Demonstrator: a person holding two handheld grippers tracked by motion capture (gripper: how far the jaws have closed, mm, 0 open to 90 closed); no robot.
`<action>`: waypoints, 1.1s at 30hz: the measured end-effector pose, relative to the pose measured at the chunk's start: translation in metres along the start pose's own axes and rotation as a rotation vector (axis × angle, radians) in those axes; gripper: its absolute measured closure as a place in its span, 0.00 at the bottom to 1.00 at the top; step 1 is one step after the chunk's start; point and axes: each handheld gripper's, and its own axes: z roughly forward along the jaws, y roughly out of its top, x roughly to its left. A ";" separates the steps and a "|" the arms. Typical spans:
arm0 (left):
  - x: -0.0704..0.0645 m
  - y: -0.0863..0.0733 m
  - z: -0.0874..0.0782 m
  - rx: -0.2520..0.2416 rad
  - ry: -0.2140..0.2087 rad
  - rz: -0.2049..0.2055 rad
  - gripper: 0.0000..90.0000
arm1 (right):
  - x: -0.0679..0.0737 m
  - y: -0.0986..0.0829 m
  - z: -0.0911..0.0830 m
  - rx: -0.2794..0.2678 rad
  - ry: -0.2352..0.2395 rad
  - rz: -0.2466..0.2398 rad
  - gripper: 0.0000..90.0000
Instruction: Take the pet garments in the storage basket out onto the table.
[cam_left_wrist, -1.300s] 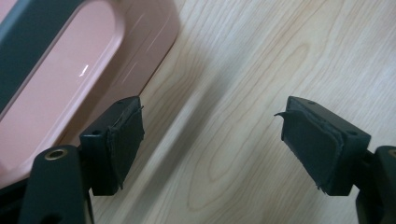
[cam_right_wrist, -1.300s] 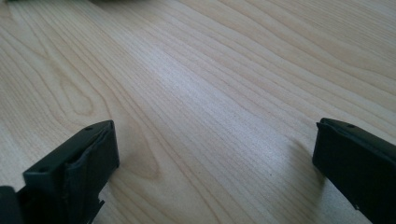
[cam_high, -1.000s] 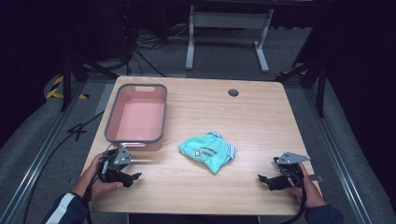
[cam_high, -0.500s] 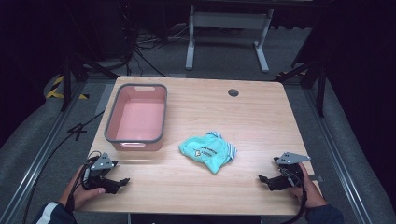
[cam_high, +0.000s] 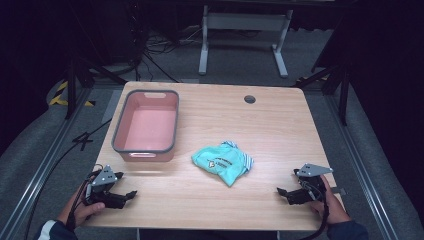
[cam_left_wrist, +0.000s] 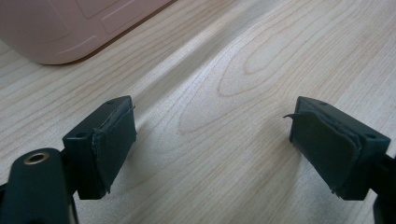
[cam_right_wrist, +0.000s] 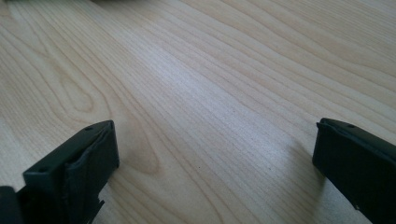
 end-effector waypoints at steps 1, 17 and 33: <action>0.000 0.000 0.000 0.000 0.001 -0.001 0.16 | 0.000 0.000 0.000 0.000 0.000 -0.001 0.01; 0.000 0.000 0.000 0.002 0.000 -0.001 0.16 | 0.000 0.000 0.000 0.000 -0.001 0.001 0.01; -0.006 0.006 0.007 0.015 0.043 -0.044 0.09 | 0.000 0.000 0.000 0.001 0.002 0.000 0.00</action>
